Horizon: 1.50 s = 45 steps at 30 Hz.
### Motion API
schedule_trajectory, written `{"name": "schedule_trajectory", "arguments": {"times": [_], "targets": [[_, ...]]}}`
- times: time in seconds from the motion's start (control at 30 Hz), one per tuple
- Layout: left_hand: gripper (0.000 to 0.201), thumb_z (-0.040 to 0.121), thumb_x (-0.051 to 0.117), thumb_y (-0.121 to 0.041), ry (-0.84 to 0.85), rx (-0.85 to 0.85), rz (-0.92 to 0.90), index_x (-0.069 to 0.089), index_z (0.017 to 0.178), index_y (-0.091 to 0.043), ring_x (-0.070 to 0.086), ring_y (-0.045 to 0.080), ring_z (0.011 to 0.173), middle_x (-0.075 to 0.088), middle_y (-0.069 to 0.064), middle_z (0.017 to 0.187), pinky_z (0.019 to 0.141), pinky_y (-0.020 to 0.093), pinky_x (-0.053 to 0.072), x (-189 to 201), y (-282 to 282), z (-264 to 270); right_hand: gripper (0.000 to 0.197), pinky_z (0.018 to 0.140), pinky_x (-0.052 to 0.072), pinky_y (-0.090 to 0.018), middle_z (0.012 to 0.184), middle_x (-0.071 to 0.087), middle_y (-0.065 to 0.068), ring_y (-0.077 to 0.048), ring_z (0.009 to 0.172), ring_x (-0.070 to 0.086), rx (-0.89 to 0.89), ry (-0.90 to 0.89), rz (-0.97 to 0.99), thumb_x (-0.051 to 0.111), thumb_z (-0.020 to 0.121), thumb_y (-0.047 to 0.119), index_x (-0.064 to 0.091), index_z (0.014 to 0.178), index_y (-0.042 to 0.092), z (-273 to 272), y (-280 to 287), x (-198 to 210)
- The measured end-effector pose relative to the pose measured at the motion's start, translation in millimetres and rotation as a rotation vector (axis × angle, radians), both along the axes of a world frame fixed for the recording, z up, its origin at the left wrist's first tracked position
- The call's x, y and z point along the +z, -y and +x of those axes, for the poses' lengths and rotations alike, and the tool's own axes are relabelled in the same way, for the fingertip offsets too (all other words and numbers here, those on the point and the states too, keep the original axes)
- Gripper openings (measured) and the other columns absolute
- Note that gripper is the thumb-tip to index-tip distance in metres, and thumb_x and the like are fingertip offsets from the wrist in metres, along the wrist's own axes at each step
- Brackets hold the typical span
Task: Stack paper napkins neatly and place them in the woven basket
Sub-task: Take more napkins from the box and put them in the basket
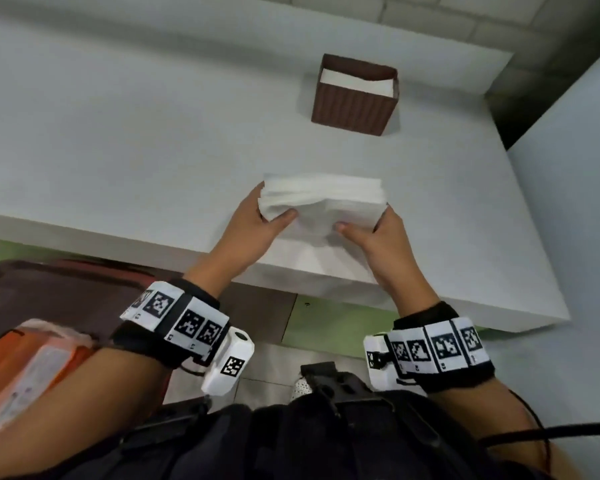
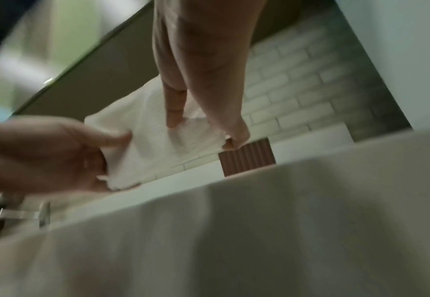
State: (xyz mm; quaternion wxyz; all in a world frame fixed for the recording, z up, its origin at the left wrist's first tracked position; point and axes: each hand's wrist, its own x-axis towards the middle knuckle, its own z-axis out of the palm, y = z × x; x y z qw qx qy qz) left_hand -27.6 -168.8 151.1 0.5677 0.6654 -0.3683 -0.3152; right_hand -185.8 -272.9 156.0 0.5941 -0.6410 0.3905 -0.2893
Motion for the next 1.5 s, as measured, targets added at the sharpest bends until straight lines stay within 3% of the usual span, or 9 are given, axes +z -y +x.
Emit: {"name": "schedule_trajectory", "arguments": {"times": [0.37, 0.47, 0.6, 0.8, 0.93, 1.03, 1.23, 1.33, 1.5], "targets": [[0.073, 0.060, 0.087, -0.011, 0.060, 0.049, 0.014, 0.050, 0.122, -0.011, 0.055, -0.004, 0.096, 0.059, -0.007, 0.109, 0.071, 0.000, 0.043, -23.5, 55.6, -4.3, 0.057, 0.088, 0.056, -0.036, 0.122, 0.062, -0.009, -0.023, 0.108, 0.062, -0.111, 0.023, 0.158, 0.075, 0.075, 0.002, 0.049, 0.125, 0.015, 2.0, 33.2, -14.0], [0.066, 0.063, 0.085, -0.017, 0.060, 0.002, 0.074, 0.056, 0.122, -0.011, 0.061, 0.009, 0.102, 0.063, -0.004, 0.112, 0.072, 0.000, 0.044, -24.3, 60.1, 0.0, 0.044, 0.096, 0.052, -0.046, 0.120, 0.066, -0.008, -0.025, 0.108, 0.064, -0.069, -0.078, 0.122, 0.071, 0.081, 0.014, 0.056, 0.122, 0.014, -0.5, 39.5, -12.5], [0.048, 0.074, 0.075, -0.034, 0.053, -0.040, 0.176, 0.060, 0.119, -0.023, 0.061, 0.001, 0.096, 0.065, -0.011, 0.106, 0.075, 0.012, 0.049, -5.7, 66.1, -3.1, 0.034, 0.091, 0.054, -0.036, 0.111, 0.069, 0.000, -0.019, 0.102, 0.066, -0.073, -0.152, 0.018, 0.065, 0.086, 0.031, 0.062, 0.117, 0.016, -6.7, 47.0, 4.4], [0.028, 0.089, 0.058, -0.023, -0.535, -0.273, 0.383, 0.059, 0.116, -0.014, 0.065, 0.019, 0.098, 0.068, 0.004, 0.111, 0.078, 0.031, 0.059, 34.5, 91.9, 6.5, 0.015, 0.063, 0.061, -0.032, 0.105, 0.065, -0.009, -0.022, 0.090, 0.064, -0.007, -0.022, 0.555, 0.064, 0.087, 0.020, 0.059, 0.100, 0.013, -18.3, 89.1, 27.6], [0.062, 0.088, 0.056, -0.002, -0.623, -0.165, 0.374, 0.028, 0.143, -0.006, 0.062, 0.020, 0.091, 0.056, 0.011, 0.121, 0.065, 0.029, 0.060, 45.4, 115.6, 10.5, 0.063, 0.052, 0.060, -0.026, 0.129, 0.049, -0.006, -0.020, 0.088, 0.062, -0.044, -0.023, 0.496, 0.063, 0.088, 0.010, 0.033, 0.143, 0.014, -13.8, 112.7, 29.6], [0.075, 0.086, 0.060, -0.001, -0.505, -0.060, 0.335, 0.018, 0.147, -0.015, 0.061, 0.020, 0.090, 0.047, 0.011, 0.125, 0.061, 0.028, 0.060, 48.6, 136.1, 16.4, 0.076, 0.050, 0.059, -0.023, 0.131, 0.040, -0.001, -0.019, 0.083, 0.062, -0.036, -0.065, 0.372, 0.059, 0.091, 0.012, 0.015, 0.150, 0.032, -3.1, 129.4, 33.4], [0.012, 0.089, 0.059, -0.011, -0.229, -0.061, 0.230, 0.062, 0.097, -0.019, 0.061, 0.015, 0.094, 0.056, 0.007, 0.121, 0.069, 0.019, 0.058, 72.7, 175.4, 43.4, 0.042, 0.063, 0.060, -0.023, 0.132, 0.048, -0.003, -0.023, 0.103, 0.060, 0.047, -0.168, 0.126, 0.053, 0.093, 0.015, 0.049, 0.130, 0.033, 24.6, 170.5, 60.7], [0.017, 0.090, 0.058, -0.010, -0.088, -0.057, 0.167, 0.062, 0.105, -0.018, 0.060, 0.012, 0.091, 0.059, 0.002, 0.107, 0.078, 0.021, 0.056, 82.6, 201.9, 59.5, 0.041, 0.074, 0.059, -0.029, 0.130, 0.049, -0.005, -0.027, 0.111, 0.057, 0.013, -0.137, 0.081, 0.054, 0.091, 0.012, 0.053, 0.128, 0.031, 44.2, 197.8, 71.8], [0.031, 0.089, 0.058, -0.006, 0.222, -0.048, 0.125, 0.063, 0.118, -0.014, 0.054, 0.016, 0.101, 0.057, 0.003, 0.115, 0.090, 0.025, 0.045, 86.7, 252.4, 88.4, 0.044, 0.066, 0.057, -0.025, 0.121, 0.050, -0.006, -0.023, 0.100, 0.057, -0.080, -0.042, 0.053, 0.054, 0.091, 0.003, 0.053, 0.131, 0.021, 83.2, 242.4, 78.0]]}}
